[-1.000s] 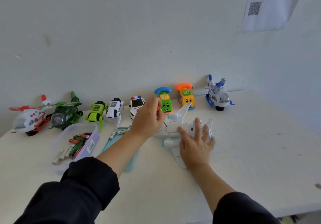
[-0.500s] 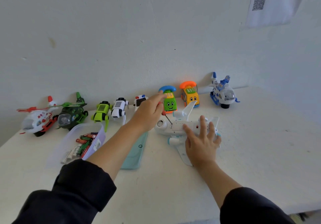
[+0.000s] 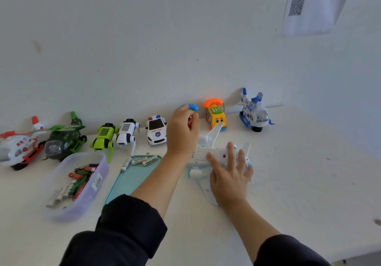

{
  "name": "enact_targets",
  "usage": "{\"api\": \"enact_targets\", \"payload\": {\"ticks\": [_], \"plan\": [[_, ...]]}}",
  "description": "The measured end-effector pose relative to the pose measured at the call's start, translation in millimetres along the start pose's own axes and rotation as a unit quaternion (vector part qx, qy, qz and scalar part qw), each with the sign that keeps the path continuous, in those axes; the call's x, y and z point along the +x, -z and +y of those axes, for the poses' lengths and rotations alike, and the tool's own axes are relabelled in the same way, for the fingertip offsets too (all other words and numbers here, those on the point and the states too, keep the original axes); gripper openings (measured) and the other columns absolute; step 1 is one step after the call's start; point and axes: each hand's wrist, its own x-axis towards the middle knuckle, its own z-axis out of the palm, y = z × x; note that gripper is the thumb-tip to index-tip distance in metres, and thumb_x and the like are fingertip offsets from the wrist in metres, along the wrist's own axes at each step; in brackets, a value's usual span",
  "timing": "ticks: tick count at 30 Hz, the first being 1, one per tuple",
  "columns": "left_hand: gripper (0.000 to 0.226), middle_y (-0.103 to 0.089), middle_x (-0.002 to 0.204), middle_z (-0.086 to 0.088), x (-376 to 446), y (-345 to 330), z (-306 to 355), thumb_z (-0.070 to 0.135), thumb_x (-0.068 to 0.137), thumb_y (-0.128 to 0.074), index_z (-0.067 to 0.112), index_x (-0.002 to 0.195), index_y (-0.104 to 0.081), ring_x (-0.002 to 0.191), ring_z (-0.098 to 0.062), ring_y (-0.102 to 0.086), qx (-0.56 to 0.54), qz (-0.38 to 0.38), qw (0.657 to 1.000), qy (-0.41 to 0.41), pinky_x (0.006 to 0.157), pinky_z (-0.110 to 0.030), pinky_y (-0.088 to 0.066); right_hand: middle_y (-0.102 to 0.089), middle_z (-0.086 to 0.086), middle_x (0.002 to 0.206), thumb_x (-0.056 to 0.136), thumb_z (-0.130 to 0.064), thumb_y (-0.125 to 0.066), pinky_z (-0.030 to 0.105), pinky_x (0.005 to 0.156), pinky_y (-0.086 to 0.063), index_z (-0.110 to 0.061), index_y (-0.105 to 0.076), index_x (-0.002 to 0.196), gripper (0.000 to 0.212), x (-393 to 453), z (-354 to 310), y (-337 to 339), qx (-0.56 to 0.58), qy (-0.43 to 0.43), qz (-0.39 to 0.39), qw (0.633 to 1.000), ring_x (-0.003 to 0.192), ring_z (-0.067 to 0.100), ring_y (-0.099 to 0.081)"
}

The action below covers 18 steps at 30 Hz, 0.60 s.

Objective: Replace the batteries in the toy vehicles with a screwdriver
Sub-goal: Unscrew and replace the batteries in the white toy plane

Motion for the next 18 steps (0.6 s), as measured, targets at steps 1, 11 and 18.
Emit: {"api": "enact_targets", "payload": {"ticks": [1,11,18], "plan": [[0.018,-0.063,0.086,0.006,0,-4,1,0.01,0.09,-0.05,0.003,0.088,-0.067,0.071,0.001,-0.052,-0.066,0.011,0.998,0.021,0.066,-0.018,-0.045,-0.033,0.016,0.143,0.078,-0.025,-0.036,0.068,0.081,-0.037,-0.037,-0.05,0.115,0.042,1,1,-1,-0.002,0.0,0.002,1.0,0.123,0.047,-0.033],[0.035,-0.042,0.055,-0.002,-3,-21,1,0.043,0.087,-0.042,0.018,0.063,-0.042,0.049,-0.016,-0.035,-0.239,0.012,0.966,0.095,0.049,-0.031,-0.032,-0.033,0.015,0.144,0.079,-0.025,-0.038,0.071,0.085,-0.035,-0.038,-0.049,0.117,0.042,-1,3,-6,-0.015,-0.004,0.019,1.0,0.126,0.048,-0.031],[0.015,-0.042,0.063,-0.012,1,-20,6,0.013,0.08,-0.036,0.012,0.068,-0.044,0.048,-0.013,-0.032,-0.306,-0.04,0.941,0.14,0.046,-0.02,-0.028,-0.032,0.015,0.142,0.078,-0.023,-0.052,0.072,0.082,-0.036,-0.036,-0.049,0.116,0.04,2,6,-3,-0.003,0.026,0.009,1.0,0.123,0.046,-0.03]]}}
